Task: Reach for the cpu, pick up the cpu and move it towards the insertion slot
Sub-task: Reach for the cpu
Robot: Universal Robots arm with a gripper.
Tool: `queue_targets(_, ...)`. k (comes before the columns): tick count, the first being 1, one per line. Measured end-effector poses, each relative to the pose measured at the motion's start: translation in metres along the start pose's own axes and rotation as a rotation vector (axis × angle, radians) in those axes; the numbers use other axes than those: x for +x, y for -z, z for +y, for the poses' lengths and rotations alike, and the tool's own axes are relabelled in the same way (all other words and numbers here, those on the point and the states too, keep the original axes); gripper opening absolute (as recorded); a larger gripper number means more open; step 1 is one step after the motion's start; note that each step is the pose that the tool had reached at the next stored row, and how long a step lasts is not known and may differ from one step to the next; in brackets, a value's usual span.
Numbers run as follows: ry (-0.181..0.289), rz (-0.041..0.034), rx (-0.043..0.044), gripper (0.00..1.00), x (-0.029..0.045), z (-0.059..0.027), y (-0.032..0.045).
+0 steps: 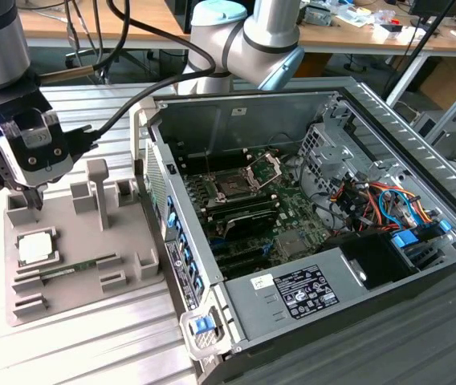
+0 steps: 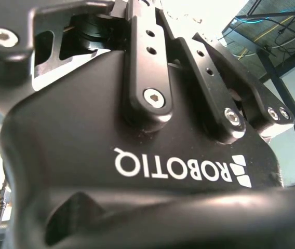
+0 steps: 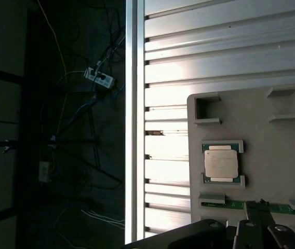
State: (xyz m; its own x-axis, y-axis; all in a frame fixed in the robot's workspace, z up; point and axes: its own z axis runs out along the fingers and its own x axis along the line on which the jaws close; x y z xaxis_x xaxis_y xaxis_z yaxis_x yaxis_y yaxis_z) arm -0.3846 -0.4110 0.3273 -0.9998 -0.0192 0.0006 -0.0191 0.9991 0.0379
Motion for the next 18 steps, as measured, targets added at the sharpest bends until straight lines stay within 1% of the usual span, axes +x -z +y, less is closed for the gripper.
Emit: queue_targets(18,0.0,0.0,0.0,0.11,0.0,-0.0003,-0.0035)
